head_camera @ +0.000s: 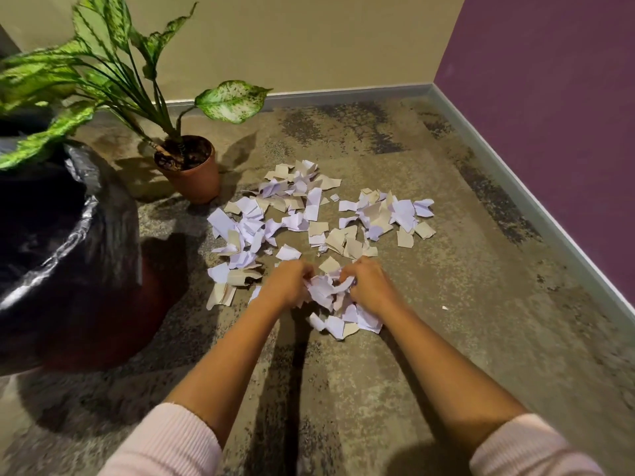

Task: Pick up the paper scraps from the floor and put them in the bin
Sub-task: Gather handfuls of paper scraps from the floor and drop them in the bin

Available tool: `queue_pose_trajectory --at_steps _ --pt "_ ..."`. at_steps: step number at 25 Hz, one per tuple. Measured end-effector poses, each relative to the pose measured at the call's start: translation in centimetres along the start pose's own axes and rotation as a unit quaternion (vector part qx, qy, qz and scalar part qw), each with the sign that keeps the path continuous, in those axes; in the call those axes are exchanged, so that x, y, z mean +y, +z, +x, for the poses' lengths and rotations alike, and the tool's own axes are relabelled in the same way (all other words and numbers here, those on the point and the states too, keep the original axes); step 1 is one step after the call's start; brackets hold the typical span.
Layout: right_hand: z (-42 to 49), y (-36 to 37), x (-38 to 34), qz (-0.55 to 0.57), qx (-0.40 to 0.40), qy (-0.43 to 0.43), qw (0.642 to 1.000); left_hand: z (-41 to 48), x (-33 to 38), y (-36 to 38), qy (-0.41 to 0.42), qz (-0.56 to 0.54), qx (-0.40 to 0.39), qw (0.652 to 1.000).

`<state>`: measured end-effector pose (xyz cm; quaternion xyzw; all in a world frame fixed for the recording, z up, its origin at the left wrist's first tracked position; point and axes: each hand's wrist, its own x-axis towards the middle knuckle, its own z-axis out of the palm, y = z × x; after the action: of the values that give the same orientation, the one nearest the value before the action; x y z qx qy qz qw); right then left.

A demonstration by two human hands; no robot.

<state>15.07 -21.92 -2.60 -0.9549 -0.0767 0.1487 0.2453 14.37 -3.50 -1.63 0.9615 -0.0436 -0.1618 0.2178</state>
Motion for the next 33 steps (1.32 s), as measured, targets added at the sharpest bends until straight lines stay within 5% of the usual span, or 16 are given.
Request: queue_pose_trajectory --at_steps 16,27,33 --pt "-3.7 -7.0 -10.8 0.338 0.112 0.063 0.932 -8.2 0.1 -11.6 -0.028 -0.284 0.213 0.934" --pt "-3.8 -10.1 -26.3 0.452 0.111 -0.081 0.881 -16.1 -2.3 -24.0 -0.005 -0.355 0.366 0.860" --pt "-3.3 -7.7 -36.8 0.400 0.084 -0.208 0.889 -22.2 -10.6 -28.6 -0.094 -0.309 0.420 0.848"
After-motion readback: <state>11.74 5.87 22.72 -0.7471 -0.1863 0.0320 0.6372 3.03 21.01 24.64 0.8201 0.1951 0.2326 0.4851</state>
